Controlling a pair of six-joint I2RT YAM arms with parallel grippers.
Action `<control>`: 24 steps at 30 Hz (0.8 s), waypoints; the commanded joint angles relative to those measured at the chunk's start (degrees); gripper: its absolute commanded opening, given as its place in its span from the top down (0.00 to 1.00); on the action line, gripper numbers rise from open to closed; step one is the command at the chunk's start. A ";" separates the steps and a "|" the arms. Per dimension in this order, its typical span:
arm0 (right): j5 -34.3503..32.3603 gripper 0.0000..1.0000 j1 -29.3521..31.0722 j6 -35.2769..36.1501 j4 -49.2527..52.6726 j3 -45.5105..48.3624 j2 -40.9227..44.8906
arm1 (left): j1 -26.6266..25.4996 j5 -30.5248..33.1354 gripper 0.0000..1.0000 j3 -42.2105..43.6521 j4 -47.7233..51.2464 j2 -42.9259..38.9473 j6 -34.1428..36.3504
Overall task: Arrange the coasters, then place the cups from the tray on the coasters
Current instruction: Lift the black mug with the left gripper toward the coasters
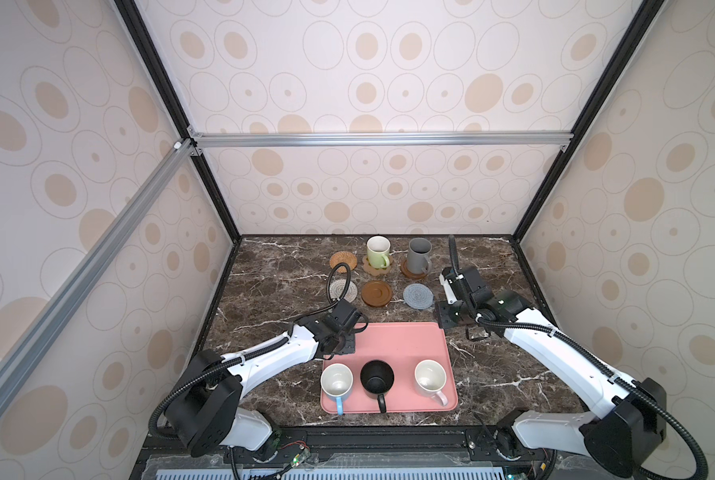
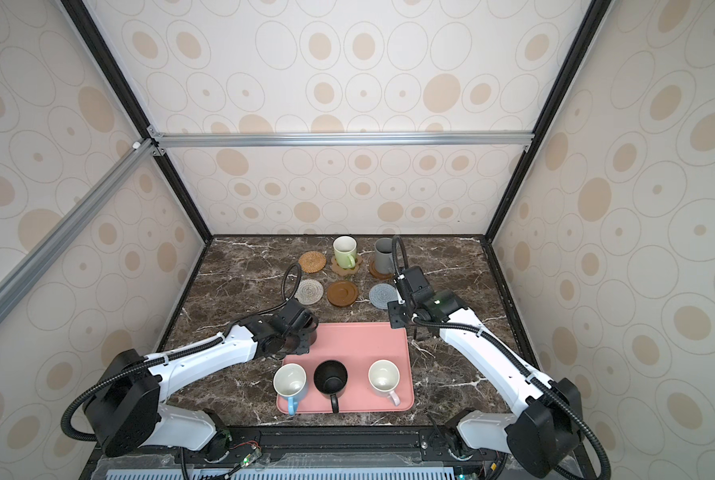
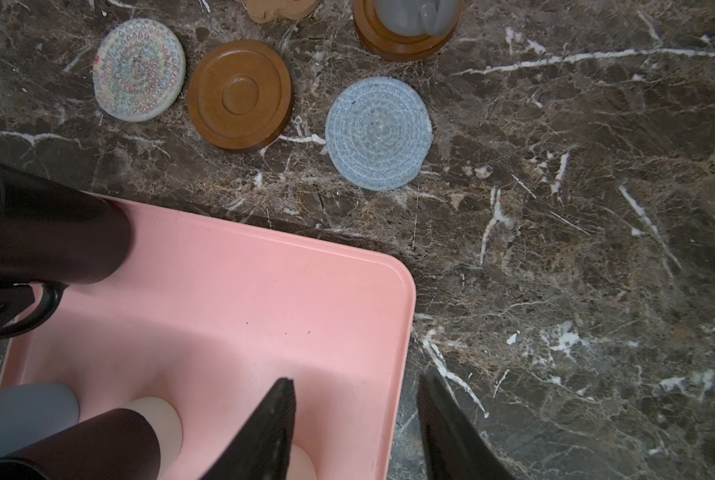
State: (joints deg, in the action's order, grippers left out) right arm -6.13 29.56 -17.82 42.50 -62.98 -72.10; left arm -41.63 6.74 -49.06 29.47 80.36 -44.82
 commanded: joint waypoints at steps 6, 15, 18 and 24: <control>-1.33 0.49 0.16 -1.09 1.37 0.86 2.15 | -0.08 3.25 0.86 -2.34 -2.56 -3.02 -1.42; -2.73 0.49 0.19 -0.56 2.15 1.08 4.22 | 0.97 5.08 0.86 -5.81 -1.06 -2.25 -1.90; -2.92 0.49 0.22 -0.29 2.00 1.21 5.16 | 2.09 5.04 0.86 -6.96 -0.39 -1.44 -2.83; -1.30 0.48 0.22 -0.66 2.84 1.24 5.84 | 5.85 5.03 0.86 -11.39 -0.44 1.20 -1.84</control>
State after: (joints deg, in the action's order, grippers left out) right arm -7.55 29.56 -18.20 43.77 -62.33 -67.13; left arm -37.69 8.86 -55.70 30.52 80.88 -46.30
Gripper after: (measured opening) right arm 0.516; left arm 0.185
